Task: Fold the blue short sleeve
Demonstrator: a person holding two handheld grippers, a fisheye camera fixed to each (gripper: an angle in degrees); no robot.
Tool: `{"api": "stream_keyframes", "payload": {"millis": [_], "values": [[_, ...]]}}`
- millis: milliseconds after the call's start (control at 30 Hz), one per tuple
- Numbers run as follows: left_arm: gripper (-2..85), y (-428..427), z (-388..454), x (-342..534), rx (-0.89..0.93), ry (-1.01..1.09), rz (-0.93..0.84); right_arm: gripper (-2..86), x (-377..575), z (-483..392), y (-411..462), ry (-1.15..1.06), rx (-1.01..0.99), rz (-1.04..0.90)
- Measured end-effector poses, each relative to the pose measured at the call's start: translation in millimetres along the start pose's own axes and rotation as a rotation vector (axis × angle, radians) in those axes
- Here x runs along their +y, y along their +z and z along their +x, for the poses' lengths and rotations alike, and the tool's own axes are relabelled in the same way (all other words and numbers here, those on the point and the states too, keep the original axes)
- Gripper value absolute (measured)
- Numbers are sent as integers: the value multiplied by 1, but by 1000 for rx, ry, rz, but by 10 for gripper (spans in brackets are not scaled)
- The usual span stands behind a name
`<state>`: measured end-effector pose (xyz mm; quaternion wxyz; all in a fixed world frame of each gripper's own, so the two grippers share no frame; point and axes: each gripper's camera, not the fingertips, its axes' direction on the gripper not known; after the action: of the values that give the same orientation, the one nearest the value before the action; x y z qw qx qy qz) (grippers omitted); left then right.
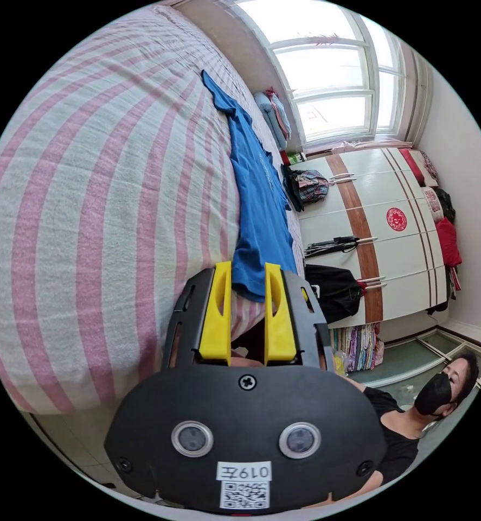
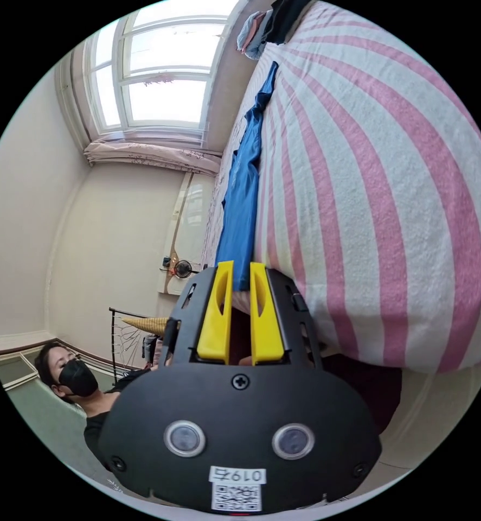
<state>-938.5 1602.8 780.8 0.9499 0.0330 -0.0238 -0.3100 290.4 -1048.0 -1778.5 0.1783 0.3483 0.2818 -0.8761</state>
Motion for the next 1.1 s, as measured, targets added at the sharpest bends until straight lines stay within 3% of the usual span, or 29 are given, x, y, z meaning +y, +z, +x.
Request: {"api": "stream_keyframes", "payload": {"millis": [167, 633, 867, 1100], "values": [[28, 1, -22, -3, 79, -17, -44, 14, 3, 5, -11, 5, 13, -5], [13, -12, -15, 17, 133, 20, 30, -3, 24, 9, -23, -21, -49, 21], [13, -2, -28, 21, 113, -105, 15, -5, 35, 7, -10, 10, -16, 6], [12, 18, -3, 27, 34, -79, -53, -8, 53, -3, 17, 24, 13, 6]]}}
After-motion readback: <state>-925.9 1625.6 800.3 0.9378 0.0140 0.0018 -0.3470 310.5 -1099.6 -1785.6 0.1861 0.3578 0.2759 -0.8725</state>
